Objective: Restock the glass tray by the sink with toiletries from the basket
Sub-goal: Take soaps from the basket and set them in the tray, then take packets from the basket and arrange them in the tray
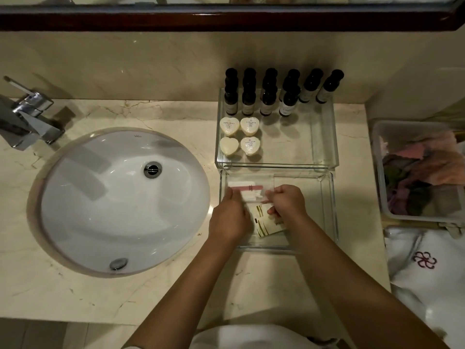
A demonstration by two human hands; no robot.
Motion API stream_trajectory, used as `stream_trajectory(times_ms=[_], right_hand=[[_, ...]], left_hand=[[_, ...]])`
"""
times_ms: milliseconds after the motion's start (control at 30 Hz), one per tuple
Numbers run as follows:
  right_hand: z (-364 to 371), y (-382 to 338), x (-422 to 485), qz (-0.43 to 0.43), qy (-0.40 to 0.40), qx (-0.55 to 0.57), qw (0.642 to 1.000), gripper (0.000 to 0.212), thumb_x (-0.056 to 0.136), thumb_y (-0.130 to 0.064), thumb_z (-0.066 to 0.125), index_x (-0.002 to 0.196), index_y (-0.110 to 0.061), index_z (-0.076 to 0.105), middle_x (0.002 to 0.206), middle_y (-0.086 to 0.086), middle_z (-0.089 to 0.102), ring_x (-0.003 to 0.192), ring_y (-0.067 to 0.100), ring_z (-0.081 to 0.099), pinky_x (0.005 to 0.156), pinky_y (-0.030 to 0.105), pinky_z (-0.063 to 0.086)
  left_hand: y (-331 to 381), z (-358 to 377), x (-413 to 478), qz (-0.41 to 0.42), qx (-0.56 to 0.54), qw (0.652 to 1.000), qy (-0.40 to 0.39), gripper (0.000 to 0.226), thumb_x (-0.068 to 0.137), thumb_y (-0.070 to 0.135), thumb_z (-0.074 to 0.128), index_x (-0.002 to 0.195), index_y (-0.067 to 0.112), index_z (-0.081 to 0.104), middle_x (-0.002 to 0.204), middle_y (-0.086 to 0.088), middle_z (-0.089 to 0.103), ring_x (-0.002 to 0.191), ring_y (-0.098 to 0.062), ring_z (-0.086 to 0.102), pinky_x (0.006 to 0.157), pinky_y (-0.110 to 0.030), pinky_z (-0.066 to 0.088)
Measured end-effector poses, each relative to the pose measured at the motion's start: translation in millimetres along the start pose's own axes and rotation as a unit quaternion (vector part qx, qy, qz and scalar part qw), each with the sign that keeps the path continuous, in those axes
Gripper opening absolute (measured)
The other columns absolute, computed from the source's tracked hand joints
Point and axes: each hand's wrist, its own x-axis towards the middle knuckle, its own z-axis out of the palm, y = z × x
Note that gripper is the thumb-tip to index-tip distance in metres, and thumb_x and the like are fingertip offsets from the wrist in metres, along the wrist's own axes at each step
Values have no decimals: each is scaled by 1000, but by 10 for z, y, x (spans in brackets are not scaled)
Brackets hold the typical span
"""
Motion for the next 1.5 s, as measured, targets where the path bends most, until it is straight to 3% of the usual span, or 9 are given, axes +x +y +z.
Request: stream_trajectory(times_ms=[267,467,600,733,900,1033,1133,1233,1500], right_hand=[[-29,12,7,-40,-3,-8,999,23,86,-23,65,72,-17,48,75,7,70,43,16,55,44,25,42],[-315,-4,-122,-55,54,-61,995,31,88,-28,60,65,-10,51,58,9,63,37,13,57,46,23,47],[-433,32,-146,-58,6,-68,996,6,86,-16,57,81,-14,59,68,9,63,49,19,56,51,26,45],[-410,104,-228,-64,-65,-45,995,21,85,-7,51,102,-16,59,83,9,62,59,20,54,50,26,41],[-383,36,-365,-109,-23,-45,993,25,85,-4,44,100,-14,62,88,7,63,64,19,56,59,30,49],[-271,-201,-573,-184,-52,-138,972,17,90,-9,48,96,-15,63,82,2,62,65,23,61,60,30,49],[-81,-318,-799,-229,-79,-168,955,13,89,-9,51,93,-14,62,80,-2,60,57,19,58,50,26,44],[221,-416,-1146,-276,-133,-186,934,13,87,-8,53,94,-12,63,79,3,62,54,18,56,50,25,42],[1410,-308,-2686,-378,-317,-256,832,8,87,-10,55,89,-16,60,81,0,60,60,16,57,58,27,43]], left_hand=[[25,-23,-31,-17,14,1000,-18,43,87,12,49,129,7,39,143,-8,34,100,-31,59,76,-35,46],[-16,-209,-228,-1,16,998,58,47,95,17,43,141,12,37,151,-6,31,131,-24,42,101,-34,38],[-114,-220,-391,-3,-31,991,127,41,94,18,45,135,13,47,141,-3,43,111,-25,57,92,-34,43],[-192,-87,-606,-24,-64,986,149,39,94,20,45,132,14,50,140,-1,42,102,-23,62,88,-33,46],[-425,-55,-958,-67,-76,980,169,38,95,22,46,133,16,49,142,0,38,108,-22,60,88,-33,46],[-734,-163,-1274,-117,-92,969,196,37,94,21,48,131,16,50,141,1,40,104,-20,61,86,-30,43],[-962,-250,-1602,-154,-100,957,223,35,94,21,49,128,16,52,138,1,43,103,-20,61,85,-30,45],[-1210,-324,-2008,-192,-99,945,246,34,93,21,50,126,18,54,135,2,45,105,-20,60,87,-31,46],[-1927,-252,-3663,-313,-112,876,349,32,93,20,49,124,14,56,129,-3,49,113,-21,54,93,-32,44]])
